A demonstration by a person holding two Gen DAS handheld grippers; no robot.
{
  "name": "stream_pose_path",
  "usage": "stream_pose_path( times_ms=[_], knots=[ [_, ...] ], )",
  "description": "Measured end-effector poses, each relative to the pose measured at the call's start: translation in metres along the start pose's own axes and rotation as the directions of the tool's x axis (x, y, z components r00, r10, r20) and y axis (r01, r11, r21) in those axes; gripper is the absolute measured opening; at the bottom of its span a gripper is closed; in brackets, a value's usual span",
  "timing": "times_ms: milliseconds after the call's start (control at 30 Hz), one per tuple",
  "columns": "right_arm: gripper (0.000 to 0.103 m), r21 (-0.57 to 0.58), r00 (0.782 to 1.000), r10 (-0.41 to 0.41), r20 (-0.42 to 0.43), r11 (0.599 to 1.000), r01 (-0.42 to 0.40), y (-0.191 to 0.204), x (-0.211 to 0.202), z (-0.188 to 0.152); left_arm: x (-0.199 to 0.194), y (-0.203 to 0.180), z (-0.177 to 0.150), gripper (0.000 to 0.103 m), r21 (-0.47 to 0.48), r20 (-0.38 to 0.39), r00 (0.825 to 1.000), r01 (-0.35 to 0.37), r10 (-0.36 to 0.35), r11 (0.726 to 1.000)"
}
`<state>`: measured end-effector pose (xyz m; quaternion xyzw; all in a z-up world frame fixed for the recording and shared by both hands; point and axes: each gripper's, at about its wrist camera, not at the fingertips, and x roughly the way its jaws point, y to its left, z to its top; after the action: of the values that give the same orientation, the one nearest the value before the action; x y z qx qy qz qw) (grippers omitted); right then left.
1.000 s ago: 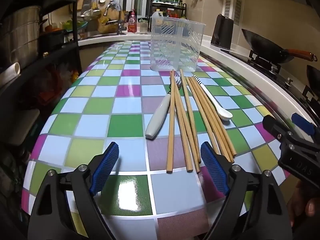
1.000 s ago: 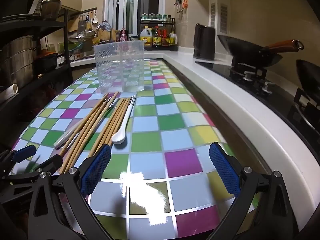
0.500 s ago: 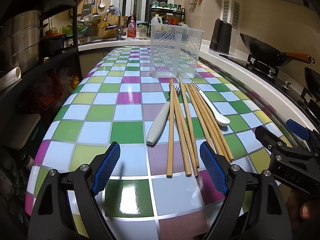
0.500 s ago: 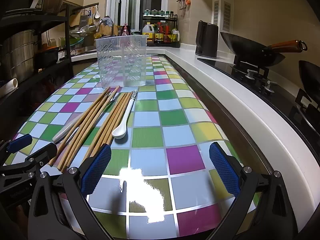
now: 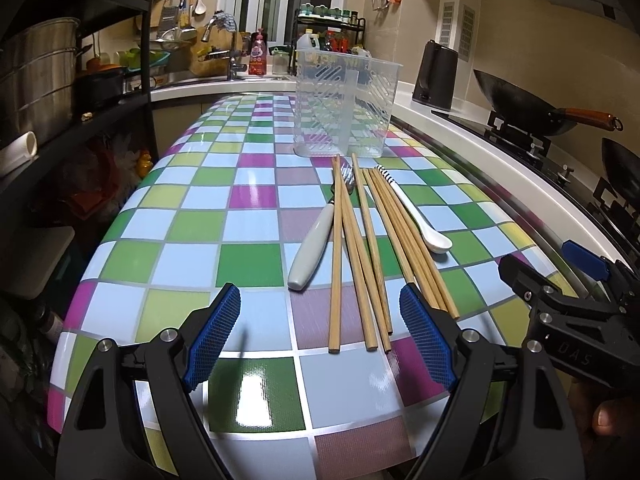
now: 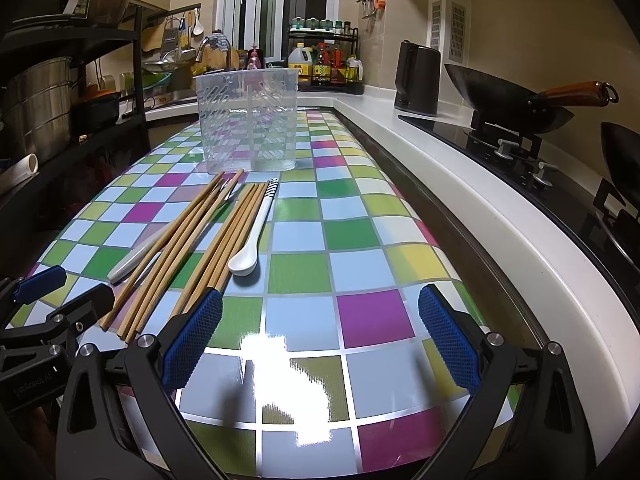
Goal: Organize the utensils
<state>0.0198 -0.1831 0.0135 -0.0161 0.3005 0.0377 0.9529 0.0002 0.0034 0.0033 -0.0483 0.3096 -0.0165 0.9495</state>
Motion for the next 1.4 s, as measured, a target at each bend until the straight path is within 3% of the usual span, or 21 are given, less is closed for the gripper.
stream_pose_path(
  times_ms=[800,1400],
  knots=[
    [0.096,-0.010,1.000,0.003,-0.006,1.000,-0.004,0.0027,0.0008,-0.0009,-0.0025,0.0020,-0.0006,0.080,-0.008,0.013,1.000,-0.001,0.001,1.000],
    [0.096,-0.013,1.000,0.006,-0.014,1.000,-0.006,0.0029,0.0017,-0.0016,-0.0014,0.0003,0.0004,0.074,-0.006,0.007,1.000,0.008,-0.008,1.000]
  ],
)
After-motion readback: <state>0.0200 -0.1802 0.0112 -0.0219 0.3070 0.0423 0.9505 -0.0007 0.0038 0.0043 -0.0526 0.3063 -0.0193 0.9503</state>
